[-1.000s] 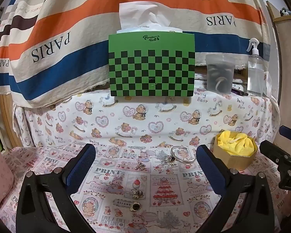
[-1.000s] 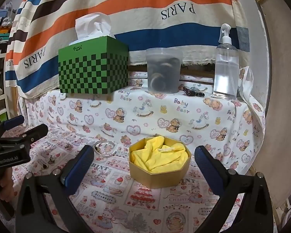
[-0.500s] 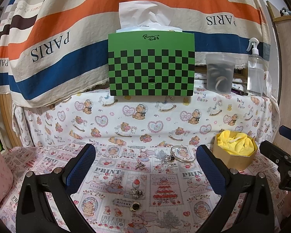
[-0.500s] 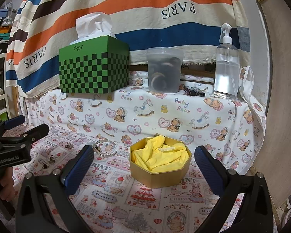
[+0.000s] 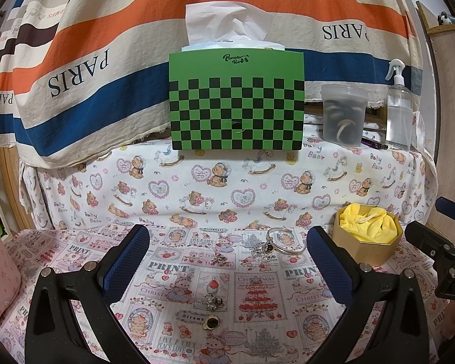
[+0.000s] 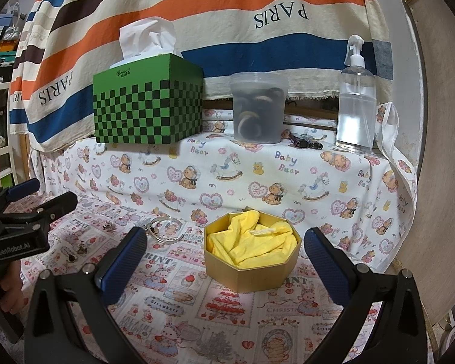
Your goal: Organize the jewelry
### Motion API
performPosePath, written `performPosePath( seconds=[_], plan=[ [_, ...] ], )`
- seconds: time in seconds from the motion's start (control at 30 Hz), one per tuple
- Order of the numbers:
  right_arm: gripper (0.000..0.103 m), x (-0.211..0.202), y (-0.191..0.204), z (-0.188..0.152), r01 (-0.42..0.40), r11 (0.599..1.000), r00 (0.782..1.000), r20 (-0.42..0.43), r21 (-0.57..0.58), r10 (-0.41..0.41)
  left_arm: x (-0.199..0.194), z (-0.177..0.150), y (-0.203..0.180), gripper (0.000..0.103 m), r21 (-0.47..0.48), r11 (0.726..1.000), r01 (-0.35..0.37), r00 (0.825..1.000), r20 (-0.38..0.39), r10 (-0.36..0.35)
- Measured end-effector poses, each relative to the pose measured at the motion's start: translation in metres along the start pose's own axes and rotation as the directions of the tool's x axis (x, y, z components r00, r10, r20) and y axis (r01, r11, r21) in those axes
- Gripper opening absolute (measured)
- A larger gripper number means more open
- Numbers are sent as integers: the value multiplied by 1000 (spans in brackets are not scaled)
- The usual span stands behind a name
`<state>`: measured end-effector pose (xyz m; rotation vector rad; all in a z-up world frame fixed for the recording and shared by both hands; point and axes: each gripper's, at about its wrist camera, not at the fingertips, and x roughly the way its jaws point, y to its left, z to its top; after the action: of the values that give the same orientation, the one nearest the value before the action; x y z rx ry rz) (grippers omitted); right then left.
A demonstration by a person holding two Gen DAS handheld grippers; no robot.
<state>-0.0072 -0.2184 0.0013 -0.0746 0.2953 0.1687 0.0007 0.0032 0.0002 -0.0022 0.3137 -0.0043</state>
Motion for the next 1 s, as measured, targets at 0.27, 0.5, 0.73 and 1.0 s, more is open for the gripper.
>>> performPosePath(
  seconds=[0.27,0.5,0.73,1.0],
  plan=[
    [103,0,0,0,2,1000,1000,1,0,-2,-3,-1,-2,103,8,1000,11,1000,14,-11],
    [103,0,0,0,2,1000,1000,0,1,-2,-3,-2,-4,103,9,1000,10,1000,14,-10],
    [103,0,0,0,2,1000,1000,0,1,-2,-3,-1,-5,103,8,1000,10,1000,13,-10],
    [103,0,0,0,1,1000,1000,-2,1,-1,-3,-1,-5,103,8,1000,10,1000,13,-10]
  ],
)
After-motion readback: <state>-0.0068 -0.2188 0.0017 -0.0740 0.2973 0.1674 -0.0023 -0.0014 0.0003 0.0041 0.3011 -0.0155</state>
